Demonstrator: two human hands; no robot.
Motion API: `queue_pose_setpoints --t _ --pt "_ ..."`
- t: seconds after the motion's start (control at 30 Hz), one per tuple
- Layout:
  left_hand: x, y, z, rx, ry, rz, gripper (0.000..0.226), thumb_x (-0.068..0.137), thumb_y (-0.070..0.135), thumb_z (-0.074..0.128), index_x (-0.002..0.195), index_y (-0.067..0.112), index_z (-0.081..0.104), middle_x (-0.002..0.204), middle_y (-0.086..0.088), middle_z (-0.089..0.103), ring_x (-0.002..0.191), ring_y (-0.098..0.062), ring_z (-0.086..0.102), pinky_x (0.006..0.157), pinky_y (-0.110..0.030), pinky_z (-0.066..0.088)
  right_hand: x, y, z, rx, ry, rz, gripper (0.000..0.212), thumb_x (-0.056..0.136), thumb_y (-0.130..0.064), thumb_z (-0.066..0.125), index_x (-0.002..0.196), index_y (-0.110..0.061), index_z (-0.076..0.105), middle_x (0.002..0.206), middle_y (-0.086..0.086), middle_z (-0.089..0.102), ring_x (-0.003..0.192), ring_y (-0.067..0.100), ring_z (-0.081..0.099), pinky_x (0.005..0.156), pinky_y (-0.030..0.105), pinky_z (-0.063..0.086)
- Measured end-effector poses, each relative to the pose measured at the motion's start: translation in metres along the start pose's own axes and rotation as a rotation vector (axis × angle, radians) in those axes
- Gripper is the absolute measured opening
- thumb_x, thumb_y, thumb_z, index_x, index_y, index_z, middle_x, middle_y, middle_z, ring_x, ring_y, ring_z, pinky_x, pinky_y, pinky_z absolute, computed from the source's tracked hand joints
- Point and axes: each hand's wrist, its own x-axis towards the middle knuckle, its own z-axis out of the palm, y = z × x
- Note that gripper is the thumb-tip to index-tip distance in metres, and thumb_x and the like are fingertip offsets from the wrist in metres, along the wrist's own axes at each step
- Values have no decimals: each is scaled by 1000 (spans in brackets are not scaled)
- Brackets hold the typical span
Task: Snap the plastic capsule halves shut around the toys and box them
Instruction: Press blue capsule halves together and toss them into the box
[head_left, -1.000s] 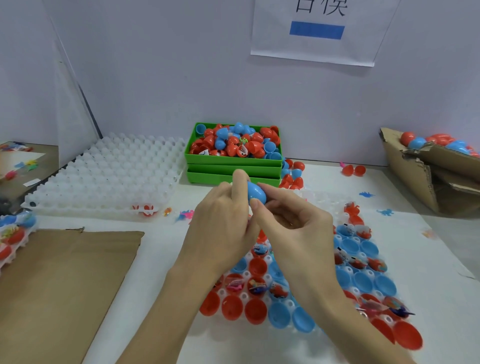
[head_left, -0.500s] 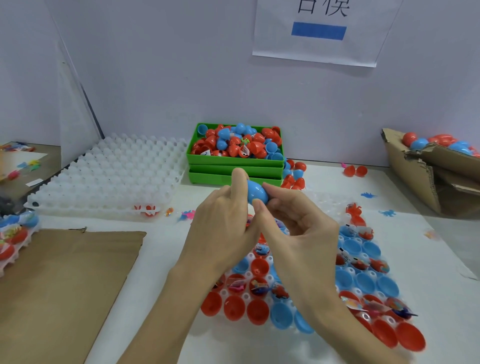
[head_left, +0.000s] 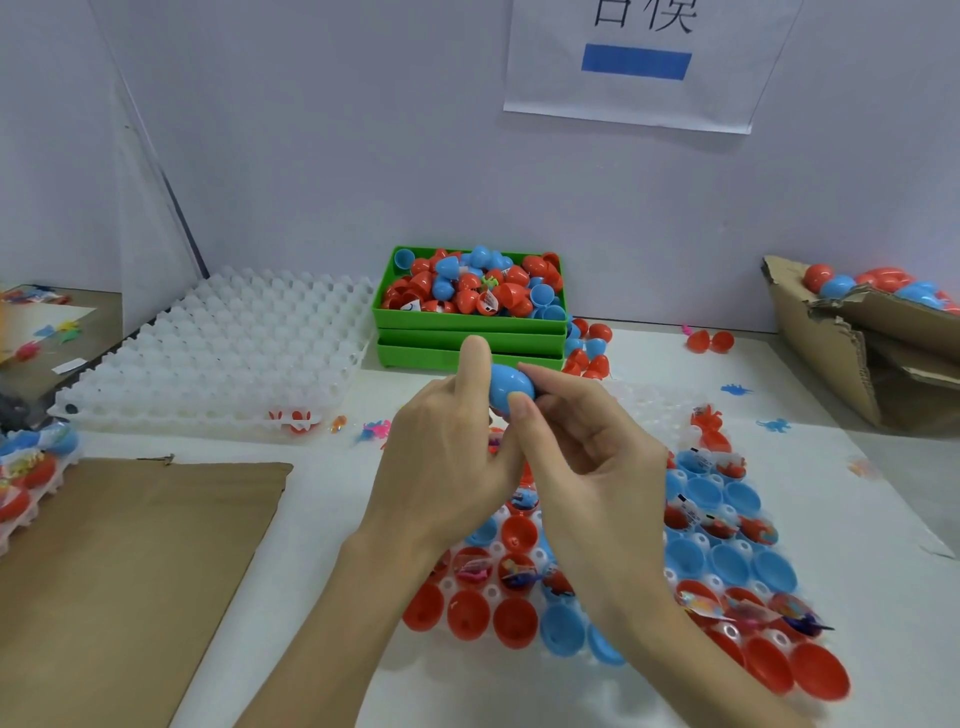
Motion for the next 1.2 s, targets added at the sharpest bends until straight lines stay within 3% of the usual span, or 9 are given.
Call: queue_pose_setpoints --t 0.07,0.23,0.43,0.57,0.67,0.73,0.9,1.0,1.2 --pt "0 -1 0 -4 -14 -13 30 96 34 56 109 27 30 73 9 53 58 -4 49 48 -15 34 1 0 -1 1 -25 16 23 96 -13 72 119 -18 75 101 -6 77 100 21 74 87 28 61" --pt "-1 -1 1 4 -35 -7 27 95 28 52 108 23 29 69 5 55 54 -10 48 46 -23 31 4 1 -5 -5 -49 33 24 94 -12 75 117 -19 76 101 -5 77 100 21 75 88 30 62" --pt "-1 -3 2 -50 5 -5 26 99 40 50 108 29 27 70 13 53 57 -5 54 45 -23 40 7 2 -5 40 -84 65 20 98 -17 70 117 -18 74 101 0 77 100 22 75 89 33 61" --pt "0 -4 3 -270 78 -58 32 100 54 50 116 29 39 97 7 67 82 -9 70 66 -33 60 20 -3 -11 313 -268 280 30 102 -30 62 126 -16 72 122 5 74 118 25 70 103 41 56" --pt "1 -4 2 -382 119 -59 40 101 50 57 129 23 47 129 7 66 117 -9 67 93 -32 59 30 -7 -18 556 -378 432 37 102 -26 59 130 -3 68 132 15 70 124 34 66 107 42 53" --pt "1 -2 1 -412 155 -12 39 103 52 54 127 22 47 139 5 63 123 -7 64 95 -21 54 34 -6 -21 644 -453 519 38 104 -23 58 131 3 66 133 20 67 125 37 65 105 41 53" --pt "-2 0 0 -351 149 34 31 102 59 49 110 29 48 113 3 71 95 -18 72 73 -35 62 35 -1 -24 638 -479 565 35 89 -19 73 117 1 72 129 18 70 117 31 70 93 34 59" --pt "-3 -1 0 -300 125 48 27 101 53 54 106 28 47 97 -4 69 81 -24 70 65 -40 60 35 2 -24 639 -475 556 34 93 -17 71 117 6 70 133 13 69 113 27 72 90 31 59" --pt "-3 0 -2 -218 109 29 39 98 50 55 95 11 50 84 -6 60 67 -21 59 54 -31 52 34 6 -22 640 -454 599 37 97 -15 67 126 9 65 129 18 70 109 28 74 88 31 60"
